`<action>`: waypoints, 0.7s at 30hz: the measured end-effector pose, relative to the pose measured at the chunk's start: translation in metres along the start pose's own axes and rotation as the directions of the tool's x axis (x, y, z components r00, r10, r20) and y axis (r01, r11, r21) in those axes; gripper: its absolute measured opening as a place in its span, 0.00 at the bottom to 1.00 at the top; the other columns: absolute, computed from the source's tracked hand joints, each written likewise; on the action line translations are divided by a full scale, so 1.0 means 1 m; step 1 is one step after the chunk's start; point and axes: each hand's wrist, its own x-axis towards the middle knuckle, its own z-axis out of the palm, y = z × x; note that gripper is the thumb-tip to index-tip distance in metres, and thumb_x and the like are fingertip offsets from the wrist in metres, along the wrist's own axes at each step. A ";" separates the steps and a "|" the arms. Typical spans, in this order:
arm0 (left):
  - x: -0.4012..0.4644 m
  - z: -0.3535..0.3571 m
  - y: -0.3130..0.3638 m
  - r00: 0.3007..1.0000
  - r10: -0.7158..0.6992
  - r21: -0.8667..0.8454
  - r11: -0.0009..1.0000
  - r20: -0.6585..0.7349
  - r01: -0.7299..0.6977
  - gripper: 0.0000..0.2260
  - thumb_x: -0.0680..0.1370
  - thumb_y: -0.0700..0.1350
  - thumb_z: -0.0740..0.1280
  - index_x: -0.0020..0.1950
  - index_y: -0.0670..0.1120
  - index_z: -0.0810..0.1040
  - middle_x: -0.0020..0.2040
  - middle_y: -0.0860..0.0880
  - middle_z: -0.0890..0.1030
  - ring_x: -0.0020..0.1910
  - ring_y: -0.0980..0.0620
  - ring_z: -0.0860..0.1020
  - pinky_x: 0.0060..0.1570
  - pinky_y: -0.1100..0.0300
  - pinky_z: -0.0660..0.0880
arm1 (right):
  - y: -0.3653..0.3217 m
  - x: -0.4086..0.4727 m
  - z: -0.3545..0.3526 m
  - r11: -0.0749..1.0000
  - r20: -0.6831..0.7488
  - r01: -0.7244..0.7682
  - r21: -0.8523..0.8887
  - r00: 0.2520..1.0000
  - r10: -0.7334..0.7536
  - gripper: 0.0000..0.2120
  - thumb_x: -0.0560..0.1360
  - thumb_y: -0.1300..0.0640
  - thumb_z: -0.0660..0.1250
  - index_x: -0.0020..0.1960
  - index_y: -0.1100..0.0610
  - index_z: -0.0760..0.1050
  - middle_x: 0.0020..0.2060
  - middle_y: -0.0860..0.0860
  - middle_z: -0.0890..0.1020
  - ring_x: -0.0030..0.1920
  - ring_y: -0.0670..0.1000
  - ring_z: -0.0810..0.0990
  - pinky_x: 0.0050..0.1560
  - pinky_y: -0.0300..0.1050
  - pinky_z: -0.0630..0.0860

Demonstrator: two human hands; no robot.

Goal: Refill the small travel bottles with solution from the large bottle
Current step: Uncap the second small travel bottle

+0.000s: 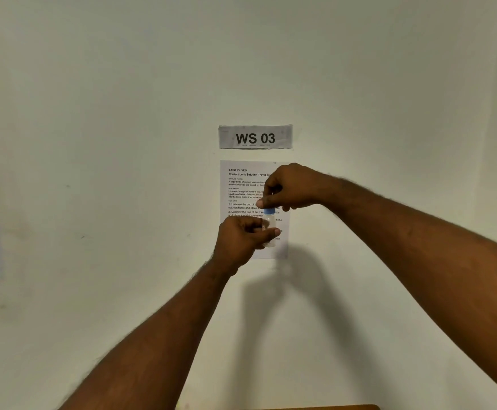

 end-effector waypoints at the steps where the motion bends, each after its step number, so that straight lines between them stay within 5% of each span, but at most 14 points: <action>1: -0.001 0.000 0.000 1.000 -0.005 -0.004 1.000 0.000 0.005 0.10 0.69 0.43 0.83 0.45 0.43 0.87 0.39 0.45 0.88 0.40 0.44 0.88 0.40 0.58 0.84 | 0.001 -0.001 0.001 1.000 0.002 0.014 -0.009 1.000 -0.013 0.09 0.73 0.45 0.75 0.43 0.51 0.83 0.37 0.46 0.86 0.36 0.45 0.85 0.38 0.41 0.80; 5: -0.004 0.001 -0.005 1.000 -0.018 -0.018 1.000 0.001 0.018 0.11 0.69 0.41 0.83 0.47 0.41 0.86 0.40 0.44 0.88 0.41 0.44 0.88 0.42 0.57 0.85 | 0.004 -0.005 0.004 0.995 0.042 0.034 0.093 0.998 -0.038 0.02 0.72 0.56 0.76 0.43 0.52 0.83 0.34 0.43 0.86 0.31 0.39 0.81 0.35 0.35 0.76; 10: -0.015 0.001 -0.019 0.998 -0.055 -0.013 0.998 0.007 0.055 0.11 0.69 0.40 0.83 0.48 0.41 0.86 0.40 0.48 0.89 0.41 0.47 0.88 0.43 0.56 0.85 | 0.022 -0.024 0.015 0.943 -0.025 0.019 0.333 1.000 -0.011 0.08 0.68 0.55 0.80 0.44 0.51 0.82 0.43 0.47 0.86 0.41 0.48 0.86 0.41 0.39 0.82; 16: -0.062 0.007 -0.055 0.992 -0.127 0.016 0.992 -0.018 0.127 0.13 0.69 0.42 0.83 0.50 0.44 0.87 0.47 0.46 0.88 0.43 0.44 0.88 0.50 0.50 0.86 | 0.067 -0.079 0.083 0.720 -0.033 -0.070 0.690 0.991 0.128 0.08 0.71 0.62 0.77 0.47 0.59 0.79 0.47 0.58 0.86 0.44 0.50 0.83 0.46 0.46 0.78; 21: -0.128 0.025 -0.103 0.971 -0.236 0.100 0.966 -0.046 0.240 0.12 0.69 0.44 0.83 0.49 0.47 0.86 0.46 0.46 0.87 0.39 0.51 0.88 0.41 0.64 0.80 | 0.092 -0.148 0.183 0.524 -0.012 -0.141 0.840 0.960 0.278 0.12 0.75 0.68 0.70 0.56 0.56 0.82 0.50 0.55 0.85 0.48 0.48 0.82 0.48 0.40 0.78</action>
